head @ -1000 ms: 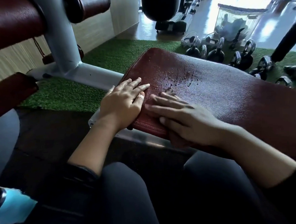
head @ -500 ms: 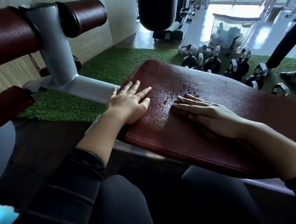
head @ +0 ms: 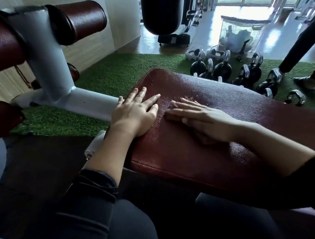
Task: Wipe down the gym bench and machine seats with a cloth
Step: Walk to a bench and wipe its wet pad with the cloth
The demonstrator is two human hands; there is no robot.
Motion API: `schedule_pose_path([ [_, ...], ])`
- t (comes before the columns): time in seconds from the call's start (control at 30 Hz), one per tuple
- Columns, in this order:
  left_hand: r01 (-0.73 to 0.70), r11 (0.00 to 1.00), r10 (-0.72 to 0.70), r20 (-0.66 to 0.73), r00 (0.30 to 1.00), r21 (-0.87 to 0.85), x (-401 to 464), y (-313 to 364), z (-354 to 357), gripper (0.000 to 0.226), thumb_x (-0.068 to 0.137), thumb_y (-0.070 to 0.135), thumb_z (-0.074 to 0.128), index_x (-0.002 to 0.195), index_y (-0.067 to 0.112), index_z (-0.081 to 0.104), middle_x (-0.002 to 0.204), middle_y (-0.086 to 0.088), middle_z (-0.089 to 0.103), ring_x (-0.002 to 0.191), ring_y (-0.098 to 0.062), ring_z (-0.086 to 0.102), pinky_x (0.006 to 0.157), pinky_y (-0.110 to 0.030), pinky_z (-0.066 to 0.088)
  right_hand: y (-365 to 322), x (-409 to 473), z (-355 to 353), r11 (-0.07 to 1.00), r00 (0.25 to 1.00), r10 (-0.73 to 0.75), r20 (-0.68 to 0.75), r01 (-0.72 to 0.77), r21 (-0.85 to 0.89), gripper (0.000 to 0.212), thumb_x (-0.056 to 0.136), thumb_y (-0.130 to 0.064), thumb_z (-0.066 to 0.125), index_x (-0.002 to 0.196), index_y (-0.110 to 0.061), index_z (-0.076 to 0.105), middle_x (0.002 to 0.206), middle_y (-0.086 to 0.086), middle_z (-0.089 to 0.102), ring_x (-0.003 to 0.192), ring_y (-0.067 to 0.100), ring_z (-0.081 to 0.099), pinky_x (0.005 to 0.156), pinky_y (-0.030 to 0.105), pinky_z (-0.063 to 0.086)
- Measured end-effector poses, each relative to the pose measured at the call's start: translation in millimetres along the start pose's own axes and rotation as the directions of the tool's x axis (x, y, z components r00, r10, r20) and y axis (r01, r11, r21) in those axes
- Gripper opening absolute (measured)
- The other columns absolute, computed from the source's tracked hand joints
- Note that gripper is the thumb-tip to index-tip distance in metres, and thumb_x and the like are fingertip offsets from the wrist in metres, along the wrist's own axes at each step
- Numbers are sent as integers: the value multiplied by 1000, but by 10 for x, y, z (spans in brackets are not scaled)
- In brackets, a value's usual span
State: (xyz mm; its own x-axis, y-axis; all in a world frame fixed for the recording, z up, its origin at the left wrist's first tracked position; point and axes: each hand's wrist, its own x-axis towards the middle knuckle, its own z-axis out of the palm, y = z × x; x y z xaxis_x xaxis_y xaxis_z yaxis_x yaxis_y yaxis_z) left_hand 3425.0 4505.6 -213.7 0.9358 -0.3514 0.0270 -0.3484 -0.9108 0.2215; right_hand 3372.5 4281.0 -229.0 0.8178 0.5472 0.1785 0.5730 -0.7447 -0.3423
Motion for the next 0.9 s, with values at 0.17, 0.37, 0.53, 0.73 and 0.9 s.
schedule_pose_path([
  [0.17,-11,1000,11,2,1000,-14,-27,-4,-9,46,101,48,24,146,54,18,162,12,0,148,-7,-5,119,-39,-5,467,-11,-241,964,975,213,-65,-220,-146,46,94,-35,26,140,-35,23,154,-4,23,144,9,7,118,20,0],
  [0.37,-15,1000,15,-12,1000,-12,-3,-10,19,46,101,48,24,147,54,18,162,13,1,148,-7,-4,119,-39,-4,27,-484,-102,972,974,215,-67,-220,-82,45,91,-53,25,136,-52,26,150,-27,19,142,-5,5,114,11,-1],
  [0.53,-14,1000,14,-17,1000,-15,-5,-13,32,46,101,48,24,146,54,18,162,13,1,148,-7,-4,119,-40,-4,-36,-43,-20,985,989,151,0,-150,-84,46,91,-53,21,137,-52,18,153,-20,15,144,0,2,118,23,1],
  [0.73,-21,999,20,-12,1000,-25,-20,-28,15,46,101,49,25,146,54,19,162,13,1,148,-6,-4,119,-39,-4,541,41,-211,942,955,276,-105,-291,-166,51,92,-39,22,143,-33,24,156,-2,21,139,1,2,112,11,-8],
  [0.9,-17,1000,16,-31,999,-20,-2,-30,41,47,100,50,25,146,54,19,161,15,2,148,-6,-3,119,-39,-3,115,-345,-118,929,943,320,-88,-331,-168,57,87,-45,20,144,-37,22,153,-17,13,141,0,-1,112,11,-8],
])
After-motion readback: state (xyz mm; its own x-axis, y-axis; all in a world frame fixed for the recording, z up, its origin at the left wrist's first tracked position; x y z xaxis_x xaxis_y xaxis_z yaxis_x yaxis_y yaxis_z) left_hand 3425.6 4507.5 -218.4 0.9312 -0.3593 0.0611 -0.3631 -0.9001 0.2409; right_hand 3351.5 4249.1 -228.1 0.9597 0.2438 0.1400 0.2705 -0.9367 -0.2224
